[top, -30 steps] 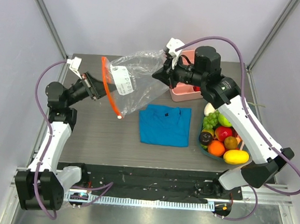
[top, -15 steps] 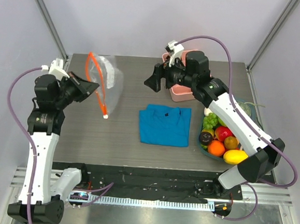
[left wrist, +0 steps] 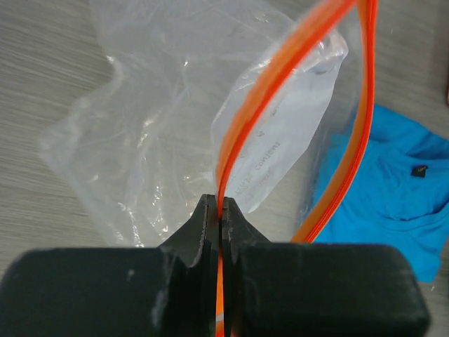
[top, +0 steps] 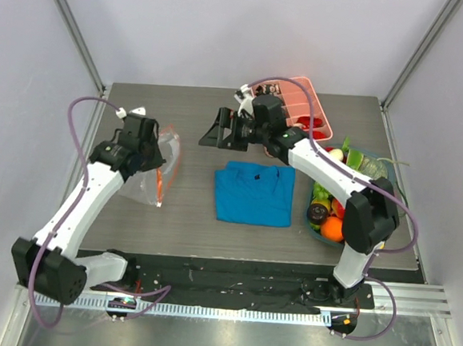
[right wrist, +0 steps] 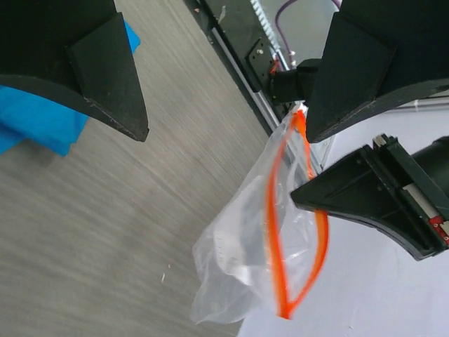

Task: Place the food in the zip-top bag and seal the zipper
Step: Open the zipper of the food storage bag.

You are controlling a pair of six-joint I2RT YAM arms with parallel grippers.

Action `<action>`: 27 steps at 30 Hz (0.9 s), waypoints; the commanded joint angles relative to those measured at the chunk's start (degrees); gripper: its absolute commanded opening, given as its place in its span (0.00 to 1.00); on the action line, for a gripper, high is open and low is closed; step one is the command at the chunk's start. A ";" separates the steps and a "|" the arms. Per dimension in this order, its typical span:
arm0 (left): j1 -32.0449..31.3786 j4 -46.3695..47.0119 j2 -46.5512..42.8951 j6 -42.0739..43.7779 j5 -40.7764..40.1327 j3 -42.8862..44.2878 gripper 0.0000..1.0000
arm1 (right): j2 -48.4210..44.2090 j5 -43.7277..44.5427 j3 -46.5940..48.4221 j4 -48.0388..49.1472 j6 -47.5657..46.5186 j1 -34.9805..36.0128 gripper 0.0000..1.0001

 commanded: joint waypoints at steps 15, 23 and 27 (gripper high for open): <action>-3.15 16.99 6.66 -11.81 19.14 -0.71 0.04 | 8.49 5.84 -0.26 2.73 3.47 4.47 0.85; -0.43 38.34 -0.83 -15.22 39.86 -13.71 0.00 | 6.66 1.71 -0.87 3.25 0.31 4.29 0.03; 2.29 32.44 -0.30 -16.48 39.56 -13.47 0.37 | 3.32 2.93 -2.45 2.73 -2.50 4.38 0.01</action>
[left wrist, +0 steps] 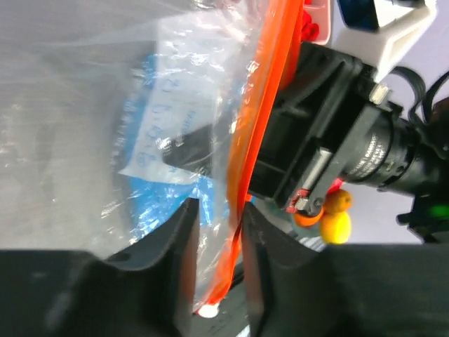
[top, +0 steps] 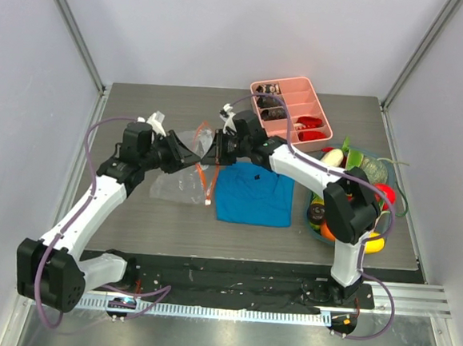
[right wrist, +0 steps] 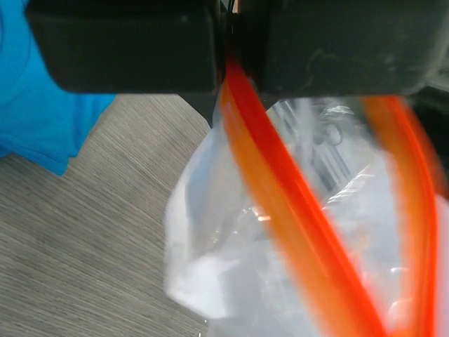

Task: Place the food in the zip-top bag and seal the zipper
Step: Open the zipper of the food storage bag.

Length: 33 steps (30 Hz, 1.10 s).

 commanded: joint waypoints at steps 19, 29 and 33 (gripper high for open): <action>-3.78 2.36 -1.27 1.95 6.77 5.58 0.51 | -10.22 1.46 -3.25 1.76 -2.65 1.17 0.01; 1.39 -15.38 -1.79 10.72 -0.09 12.43 0.00 | -10.39 2.77 -6.41 -1.48 -9.32 0.74 0.01; 4.47 -25.47 -4.96 15.39 -3.94 13.31 0.00 | -8.90 2.78 -7.56 -3.15 -16.70 -2.51 0.01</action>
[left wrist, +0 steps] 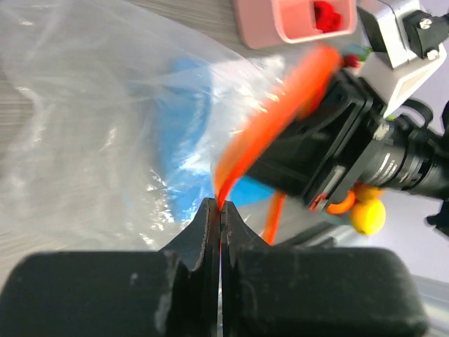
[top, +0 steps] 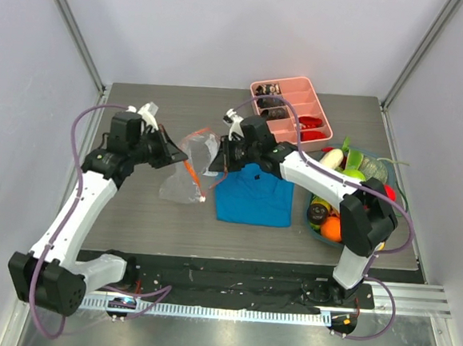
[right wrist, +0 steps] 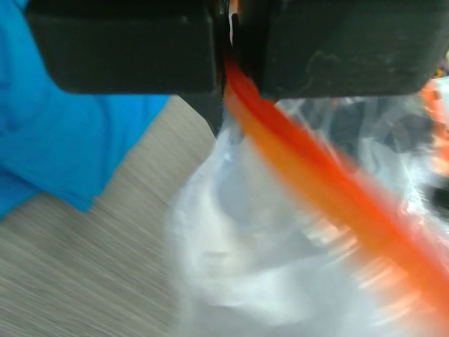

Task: Place the food in the zip-top bag and seal the zipper
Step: Open the zipper of the food storage bag.

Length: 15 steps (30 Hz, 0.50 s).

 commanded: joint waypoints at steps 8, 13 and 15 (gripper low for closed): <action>2.12 -11.72 -0.95 6.09 -3.77 0.69 0.00 | 1.12 -5.76 4.04 -4.37 -14.40 -4.17 0.25; 2.12 -9.61 2.66 3.63 -2.09 2.45 0.00 | 0.07 -8.14 8.79 -10.60 -19.32 -3.73 0.57; 2.12 -8.56 3.88 2.84 -1.30 2.89 0.00 | -0.81 -7.79 10.19 -14.47 -22.31 -3.82 0.70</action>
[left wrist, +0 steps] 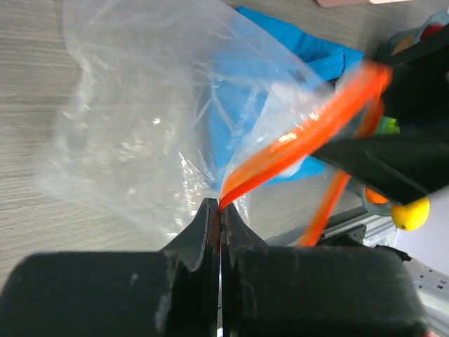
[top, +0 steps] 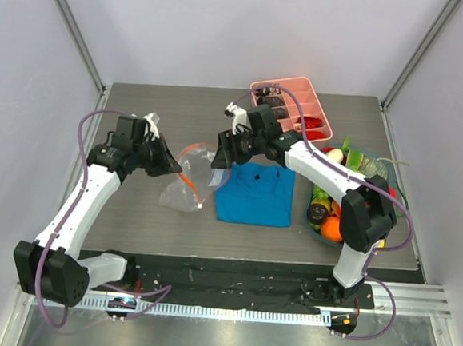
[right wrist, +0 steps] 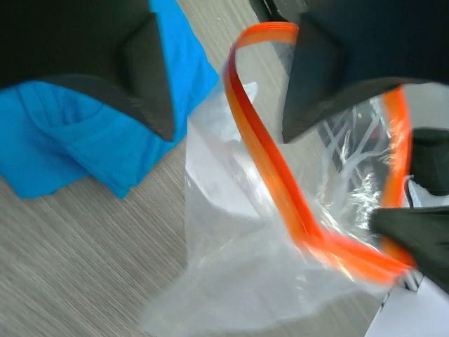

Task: Place the food in the zip-top bag and seal the zipper
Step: Open the zipper of the food storage bag, then pick up the fake fruit from the bin.

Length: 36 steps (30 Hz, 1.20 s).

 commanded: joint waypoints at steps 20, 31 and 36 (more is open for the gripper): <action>-1.19 5.21 8.41 -11.51 2.06 4.32 0.00 | -27.14 13.88 -1.92 -54.55 -44.79 -16.44 0.99; -1.72 6.09 7.70 -11.78 4.00 3.62 0.00 | -34.71 25.66 -17.75 -50.45 -43.91 -16.80 0.97; -1.72 8.02 6.47 -11.60 5.05 2.39 0.00 | -33.57 27.69 -20.75 -46.66 -44.26 -16.80 0.97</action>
